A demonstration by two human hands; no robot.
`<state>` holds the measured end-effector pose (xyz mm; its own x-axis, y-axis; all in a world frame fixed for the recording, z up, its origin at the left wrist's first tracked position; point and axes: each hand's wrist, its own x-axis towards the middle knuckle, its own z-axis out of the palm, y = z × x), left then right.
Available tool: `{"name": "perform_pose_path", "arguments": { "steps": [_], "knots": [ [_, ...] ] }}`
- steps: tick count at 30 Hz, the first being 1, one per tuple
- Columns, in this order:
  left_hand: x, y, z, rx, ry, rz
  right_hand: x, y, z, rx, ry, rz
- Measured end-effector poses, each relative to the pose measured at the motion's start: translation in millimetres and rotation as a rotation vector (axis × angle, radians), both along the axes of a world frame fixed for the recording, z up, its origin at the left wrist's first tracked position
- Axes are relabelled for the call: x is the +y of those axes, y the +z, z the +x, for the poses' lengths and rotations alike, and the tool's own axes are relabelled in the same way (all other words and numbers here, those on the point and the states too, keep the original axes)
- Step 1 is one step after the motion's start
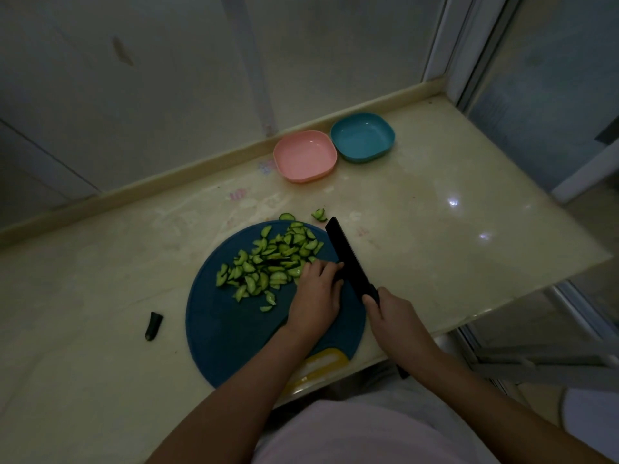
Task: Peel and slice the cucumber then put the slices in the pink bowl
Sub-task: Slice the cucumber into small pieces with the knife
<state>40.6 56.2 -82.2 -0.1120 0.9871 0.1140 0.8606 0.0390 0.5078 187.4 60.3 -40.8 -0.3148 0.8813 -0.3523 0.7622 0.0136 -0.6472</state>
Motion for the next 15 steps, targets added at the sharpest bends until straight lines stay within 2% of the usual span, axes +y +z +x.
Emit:
{"name": "perform_pose_path", "arguments": {
  "steps": [15],
  "knots": [
    [-0.5,2.1,0.2,-0.007,0.019,0.008,-6.9,3.8,4.6,0.068,-0.045,-0.042]
  ]
}}
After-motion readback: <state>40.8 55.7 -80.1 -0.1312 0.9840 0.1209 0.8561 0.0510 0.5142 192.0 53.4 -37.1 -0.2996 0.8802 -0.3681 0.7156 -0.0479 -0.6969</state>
